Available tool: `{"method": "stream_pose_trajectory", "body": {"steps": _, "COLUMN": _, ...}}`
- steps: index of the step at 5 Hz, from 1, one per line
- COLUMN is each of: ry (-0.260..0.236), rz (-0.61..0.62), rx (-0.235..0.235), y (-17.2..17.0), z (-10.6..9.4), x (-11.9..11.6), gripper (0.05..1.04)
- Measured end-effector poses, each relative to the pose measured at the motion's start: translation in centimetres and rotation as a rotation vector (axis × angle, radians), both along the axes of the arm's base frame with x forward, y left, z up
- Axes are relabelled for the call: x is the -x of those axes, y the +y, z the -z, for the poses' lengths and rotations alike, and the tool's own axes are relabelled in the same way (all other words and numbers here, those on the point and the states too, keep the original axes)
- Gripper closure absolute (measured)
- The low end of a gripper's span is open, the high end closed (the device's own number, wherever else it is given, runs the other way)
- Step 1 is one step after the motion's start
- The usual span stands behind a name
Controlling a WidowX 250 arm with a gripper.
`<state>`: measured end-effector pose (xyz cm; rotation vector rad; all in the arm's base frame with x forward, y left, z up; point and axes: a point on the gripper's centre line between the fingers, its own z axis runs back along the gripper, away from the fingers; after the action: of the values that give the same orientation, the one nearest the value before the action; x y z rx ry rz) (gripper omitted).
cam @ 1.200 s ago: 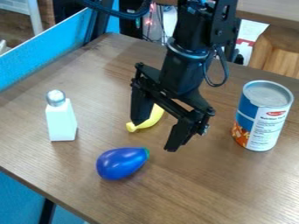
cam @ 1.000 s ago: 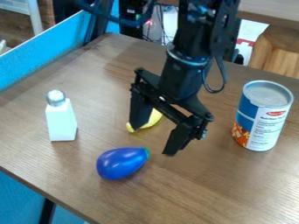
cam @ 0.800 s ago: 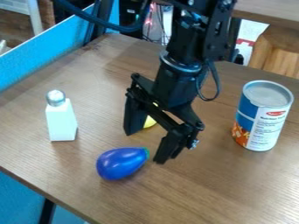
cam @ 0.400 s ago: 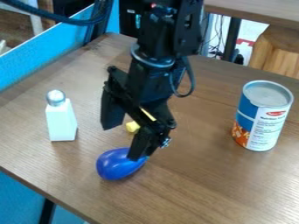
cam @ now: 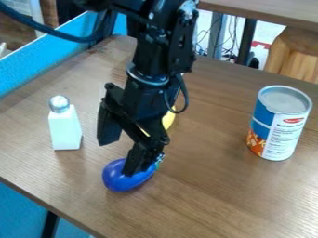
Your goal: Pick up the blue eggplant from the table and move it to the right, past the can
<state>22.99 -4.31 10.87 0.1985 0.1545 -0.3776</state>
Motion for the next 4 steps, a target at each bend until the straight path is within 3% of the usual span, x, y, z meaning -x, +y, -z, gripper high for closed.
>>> {"method": "stream_pose_trajectory", "body": {"steps": 2, "ry": -0.019, "rz": -0.01, "rx": 0.067, "y": 0.5, "z": 1.5, "x": -0.3, "gripper": 0.079}}
{"method": "stream_pose_trajectory", "body": {"steps": 4, "ry": 0.086, "rz": -0.036, "rx": 0.103, "y": 0.5, "z": 5.4, "x": 0.7, "gripper": 0.079}}
